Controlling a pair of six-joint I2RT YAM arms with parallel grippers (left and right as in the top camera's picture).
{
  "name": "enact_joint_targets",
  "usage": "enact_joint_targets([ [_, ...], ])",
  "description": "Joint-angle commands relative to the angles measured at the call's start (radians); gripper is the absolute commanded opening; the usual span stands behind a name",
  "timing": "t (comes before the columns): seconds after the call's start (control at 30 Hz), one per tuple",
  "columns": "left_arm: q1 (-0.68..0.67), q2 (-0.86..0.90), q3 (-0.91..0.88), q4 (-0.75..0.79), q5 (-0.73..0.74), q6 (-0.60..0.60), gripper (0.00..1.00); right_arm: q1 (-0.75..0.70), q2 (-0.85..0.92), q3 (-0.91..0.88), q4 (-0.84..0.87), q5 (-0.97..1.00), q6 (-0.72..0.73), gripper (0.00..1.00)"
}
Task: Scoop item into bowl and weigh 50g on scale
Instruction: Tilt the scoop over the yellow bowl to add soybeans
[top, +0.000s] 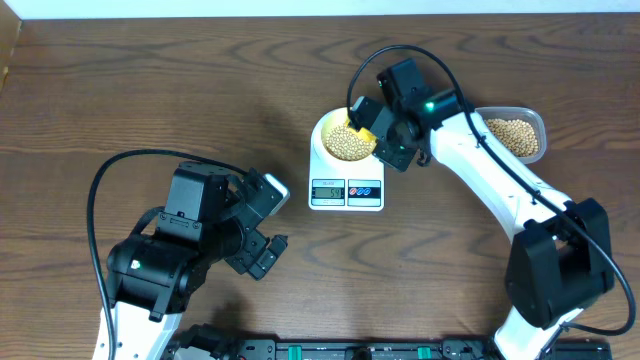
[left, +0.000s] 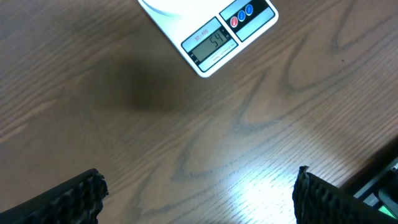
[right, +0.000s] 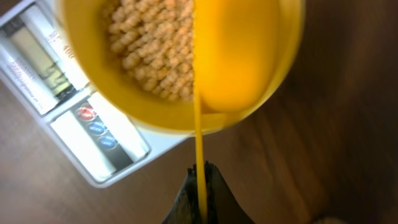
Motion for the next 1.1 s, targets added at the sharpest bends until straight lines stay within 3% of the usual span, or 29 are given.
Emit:
enact_joint_targets([
  [0.0, 0.006, 0.0, 0.031, -0.002, -0.006, 0.006, 0.98, 0.008, 0.006, 0.137, -0.103, -0.002, -0.018, 0.01],
  [0.17, 0.006, 0.0, 0.032, -0.002, -0.006, 0.005, 0.98, 0.007, 0.006, 0.228, -0.194, 0.042, -0.042, 0.01],
  [0.7, 0.006, 0.0, 0.032, -0.002, -0.006, 0.006, 0.98, 0.042, 0.185, 0.25, -0.18, 0.132, -0.065, 0.01],
  [1.07, 0.006, 0.0, 0.031, -0.002, -0.007, 0.006, 0.98, 0.064, 0.187, 0.25, -0.167, 0.055, -0.049, 0.01],
])
